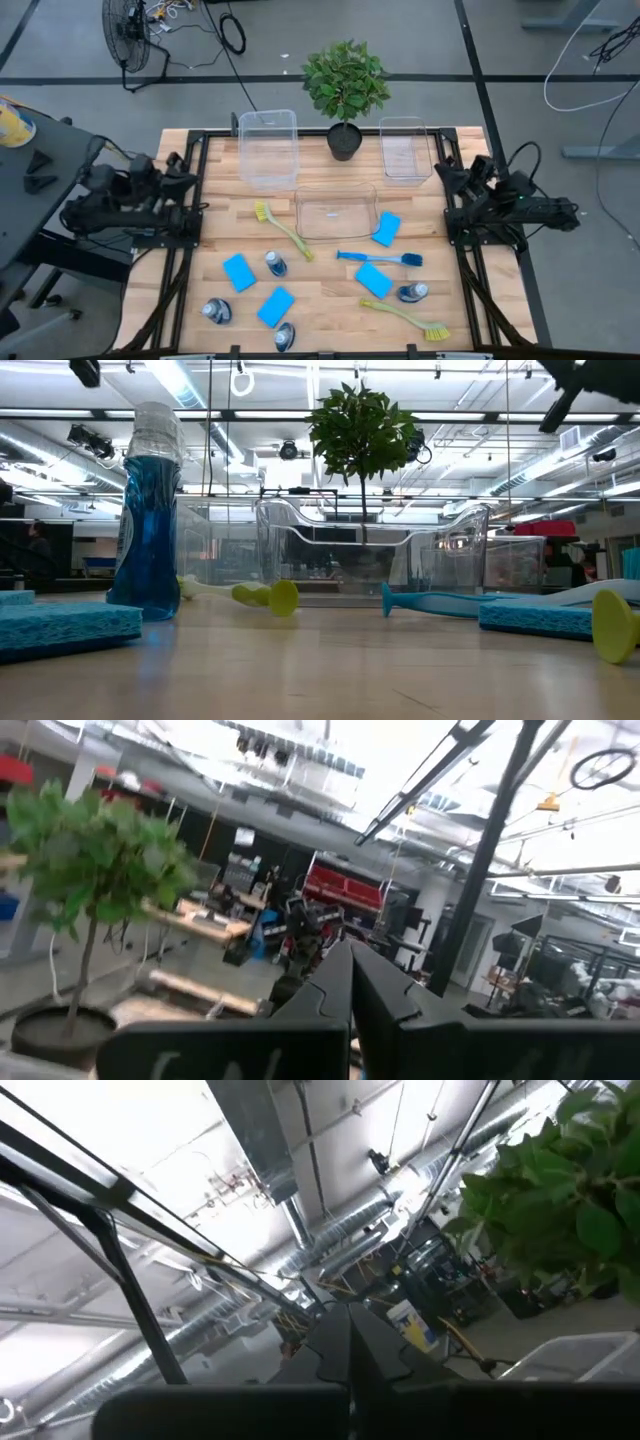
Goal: Pick & Place Kitchen Sink Supplies
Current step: Put the dish soap into the top transparent bin
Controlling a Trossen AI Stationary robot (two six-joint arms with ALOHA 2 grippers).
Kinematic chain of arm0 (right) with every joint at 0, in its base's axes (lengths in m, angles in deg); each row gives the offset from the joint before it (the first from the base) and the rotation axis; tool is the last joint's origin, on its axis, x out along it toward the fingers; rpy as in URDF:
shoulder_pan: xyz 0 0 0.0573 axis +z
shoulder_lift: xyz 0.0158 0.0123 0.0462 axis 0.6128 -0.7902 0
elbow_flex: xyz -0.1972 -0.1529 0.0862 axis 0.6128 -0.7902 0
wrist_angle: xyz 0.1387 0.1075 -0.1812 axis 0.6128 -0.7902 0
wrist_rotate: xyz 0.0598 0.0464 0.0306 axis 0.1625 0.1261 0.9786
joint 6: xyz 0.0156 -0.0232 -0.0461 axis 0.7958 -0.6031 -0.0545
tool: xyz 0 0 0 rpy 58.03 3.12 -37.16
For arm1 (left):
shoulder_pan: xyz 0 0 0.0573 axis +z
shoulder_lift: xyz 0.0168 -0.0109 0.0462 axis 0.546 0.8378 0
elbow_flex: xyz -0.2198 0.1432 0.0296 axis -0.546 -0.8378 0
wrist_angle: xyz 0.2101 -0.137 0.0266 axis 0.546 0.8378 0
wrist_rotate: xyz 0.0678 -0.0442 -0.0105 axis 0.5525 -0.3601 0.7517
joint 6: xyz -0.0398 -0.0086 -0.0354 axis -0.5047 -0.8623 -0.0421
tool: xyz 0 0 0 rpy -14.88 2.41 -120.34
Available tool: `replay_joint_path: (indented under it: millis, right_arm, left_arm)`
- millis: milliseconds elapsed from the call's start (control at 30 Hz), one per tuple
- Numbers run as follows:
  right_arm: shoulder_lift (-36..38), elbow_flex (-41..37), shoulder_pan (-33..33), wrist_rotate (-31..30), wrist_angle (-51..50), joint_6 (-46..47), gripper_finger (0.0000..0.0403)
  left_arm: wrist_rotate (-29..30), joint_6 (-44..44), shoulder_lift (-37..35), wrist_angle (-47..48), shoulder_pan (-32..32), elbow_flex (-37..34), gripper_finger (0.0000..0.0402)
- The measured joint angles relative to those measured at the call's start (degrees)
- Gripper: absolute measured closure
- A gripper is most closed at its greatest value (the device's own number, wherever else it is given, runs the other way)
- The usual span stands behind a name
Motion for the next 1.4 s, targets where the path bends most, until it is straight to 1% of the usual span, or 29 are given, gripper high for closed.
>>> replay_joint_path:
  millis: [233, 400, 567, 833, 1000, 1133, 1200, 1400]
  right_arm:
    - [-3.6, 10.9, 0.0, 0.1, -13.1, -1.6, 0.0403]
    - [-7.8, 18.8, 0.0, 0.7, -21.4, -3.0, 0.0403]
    - [-12.5, 25.8, 0.0, 2.0, -26.5, -5.1, 0.0403]
    - [-19.5, 35.0, 0.0, 5.1, -31.3, -8.9, 0.0403]
    - [-23.1, 40.3, 0.0, 6.7, -34.0, -10.8, 0.0403]
    - [-25.7, 43.7, 0.0, 8.0, -37.0, -12.5, 0.0403]
    - [-26.6, 45.0, 0.0, 9.0, -37.5, -12.6, 0.0403]
    - [-28.9, 46.1, 0.0, 12.3, -37.8, -12.0, 0.0403]
  left_arm:
    - [-0.1, 3.5, 0.0, 2.4, 0.0, 5.3, 0.0397]
    - [-0.1, 3.4, 2.9, 8.8, 0.0, 10.1, 0.0399]
    - [-0.3, 4.1, 8.8, 13.4, 0.0, 16.9, 0.0397]
    - [-0.7, 8.4, 20.3, 21.6, 0.0, 29.6, 0.0396]
    - [-1.0, 8.7, 26.8, 26.3, 0.0, 37.2, 0.0399]
    - [-1.1, 8.6, 31.5, 29.3, 0.0, 42.6, 0.0396]
    - [-1.3, 8.6, 33.6, 29.3, 0.0, 44.9, 0.0395]
    - [-4.3, 8.6, 38.9, 29.9, 0.0, 49.0, 0.0399]
